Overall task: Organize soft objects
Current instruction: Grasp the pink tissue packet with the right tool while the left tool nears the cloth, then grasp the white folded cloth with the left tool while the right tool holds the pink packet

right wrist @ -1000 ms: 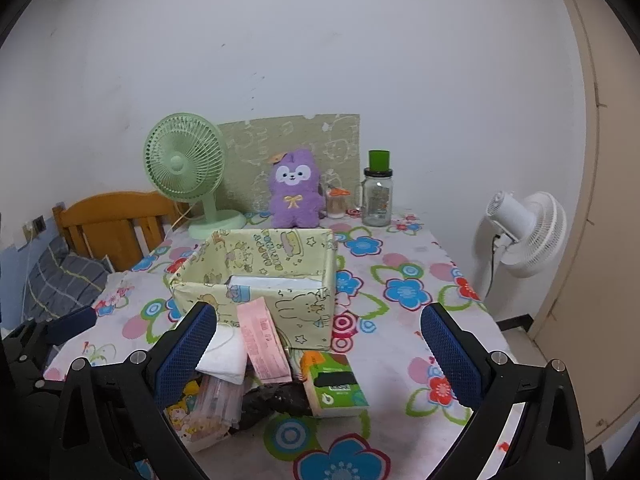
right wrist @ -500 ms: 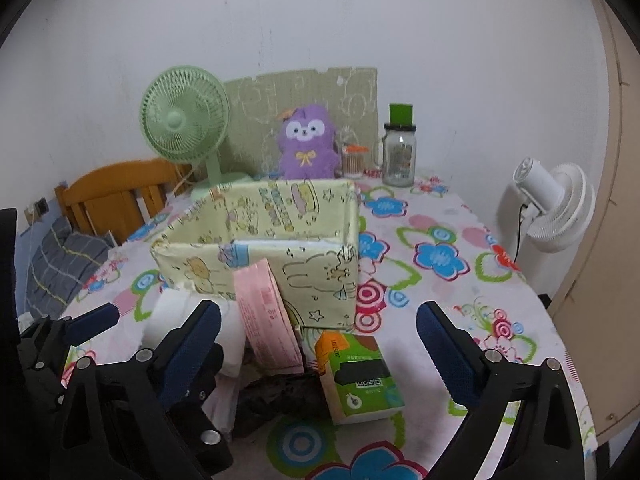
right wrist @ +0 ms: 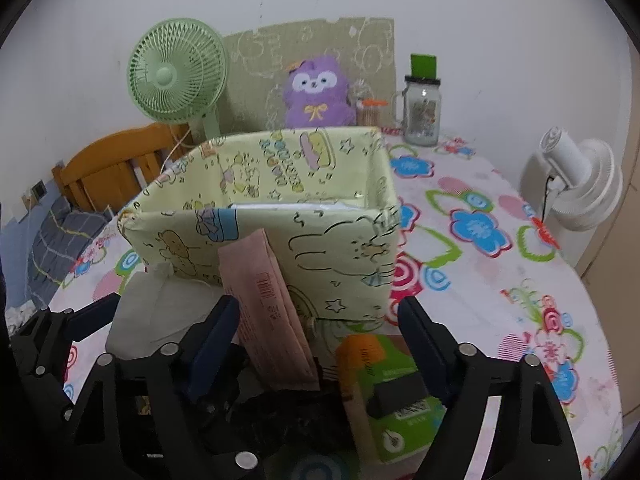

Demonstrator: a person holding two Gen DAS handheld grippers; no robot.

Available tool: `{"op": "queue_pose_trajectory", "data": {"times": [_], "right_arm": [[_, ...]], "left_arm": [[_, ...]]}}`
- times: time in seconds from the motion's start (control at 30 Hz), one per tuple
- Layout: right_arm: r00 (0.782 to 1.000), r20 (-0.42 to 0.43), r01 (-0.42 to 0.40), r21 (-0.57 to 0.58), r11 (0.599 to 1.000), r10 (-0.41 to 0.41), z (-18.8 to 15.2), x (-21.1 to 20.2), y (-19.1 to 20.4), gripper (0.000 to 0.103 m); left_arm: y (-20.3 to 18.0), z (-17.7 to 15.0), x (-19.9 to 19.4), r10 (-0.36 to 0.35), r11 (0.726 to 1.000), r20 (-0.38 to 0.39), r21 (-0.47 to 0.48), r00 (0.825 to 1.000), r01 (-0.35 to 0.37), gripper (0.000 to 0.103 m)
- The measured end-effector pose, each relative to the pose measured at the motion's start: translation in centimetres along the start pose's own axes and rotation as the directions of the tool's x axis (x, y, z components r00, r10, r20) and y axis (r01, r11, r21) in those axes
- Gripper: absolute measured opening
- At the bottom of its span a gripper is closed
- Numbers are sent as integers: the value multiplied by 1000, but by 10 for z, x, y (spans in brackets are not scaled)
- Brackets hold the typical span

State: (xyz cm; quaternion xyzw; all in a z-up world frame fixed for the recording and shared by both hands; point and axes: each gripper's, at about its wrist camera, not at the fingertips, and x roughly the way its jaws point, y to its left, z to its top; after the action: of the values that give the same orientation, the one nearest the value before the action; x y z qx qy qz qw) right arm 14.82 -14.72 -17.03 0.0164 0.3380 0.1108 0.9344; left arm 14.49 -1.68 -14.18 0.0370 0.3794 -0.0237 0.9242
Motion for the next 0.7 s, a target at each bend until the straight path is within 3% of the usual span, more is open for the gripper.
{"op": "queue_pose_trajectory", "data": {"times": [0.43,0.7], "right_arm": [[993,-63,-100,0,995,100,-1,18,10,42],[993,-63,-101,-8,995,101,-2,13,14,31]], "left_arm": [[0,-2,12,-26,1000,-30,-8,999,26,102],[2,-4,10,-24,1000,-30,-7,999,24,94]]}}
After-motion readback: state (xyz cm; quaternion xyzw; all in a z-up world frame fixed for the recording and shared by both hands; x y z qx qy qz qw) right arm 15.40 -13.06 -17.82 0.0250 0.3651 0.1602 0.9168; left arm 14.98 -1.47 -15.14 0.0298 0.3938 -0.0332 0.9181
